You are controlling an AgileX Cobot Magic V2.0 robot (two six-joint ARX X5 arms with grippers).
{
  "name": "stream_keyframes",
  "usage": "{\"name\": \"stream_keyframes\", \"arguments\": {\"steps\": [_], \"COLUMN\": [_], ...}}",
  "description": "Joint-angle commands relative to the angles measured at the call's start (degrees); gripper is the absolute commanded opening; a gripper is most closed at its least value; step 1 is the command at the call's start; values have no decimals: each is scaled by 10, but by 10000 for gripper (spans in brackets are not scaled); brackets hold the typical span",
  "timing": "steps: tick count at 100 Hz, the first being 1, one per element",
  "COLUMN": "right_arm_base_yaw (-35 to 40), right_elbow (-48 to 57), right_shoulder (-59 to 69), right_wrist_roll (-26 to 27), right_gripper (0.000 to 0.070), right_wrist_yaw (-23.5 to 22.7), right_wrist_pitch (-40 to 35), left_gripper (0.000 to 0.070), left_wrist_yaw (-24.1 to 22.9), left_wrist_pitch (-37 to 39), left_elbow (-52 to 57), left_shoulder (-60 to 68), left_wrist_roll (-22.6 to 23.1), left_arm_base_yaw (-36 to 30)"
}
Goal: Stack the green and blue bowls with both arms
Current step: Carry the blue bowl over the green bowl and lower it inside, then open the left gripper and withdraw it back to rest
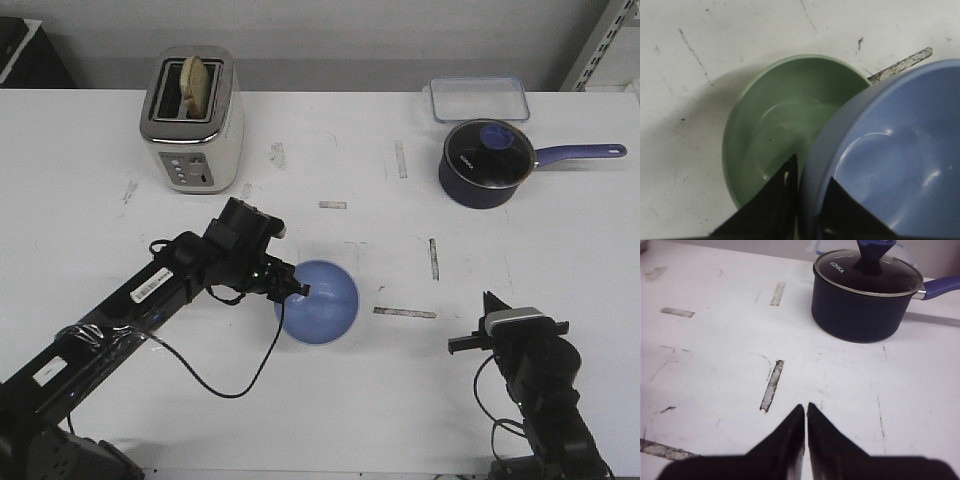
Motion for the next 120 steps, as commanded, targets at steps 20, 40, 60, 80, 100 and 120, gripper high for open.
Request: {"name": "stream_keyframes", "arguments": {"steps": [20, 40, 60, 80, 100, 120], "right_arm_base_yaw": [1, 1, 1, 1, 1, 1], "right_elbow": [5, 5, 5, 5, 5, 5], "right_shoulder": [3, 3, 3, 3, 3, 3], "right_wrist_roll": [-1, -1, -1, -1, -1, -1], "right_gripper": [0, 0, 0, 0, 0, 0], "right_wrist_yaw": [0, 0, 0, 0, 0, 0], "right_wrist_pitch": [5, 5, 5, 5, 5, 5], "left_gripper": [1, 20, 327, 700, 700, 646], "left_wrist_yaw": [-53, -42, -36, -36, -37, -54], "left_wrist_pitch": [0, 5, 15, 17, 8, 3], "left_elbow": [10, 10, 10, 15, 42, 65], "left_shoulder": [41, 41, 41, 38, 19, -26], "left_wrist_roll": [7, 0, 0, 0, 1, 3], "left_arm_base_yaw": [-8, -9, -11, -10, -2, 33]}}
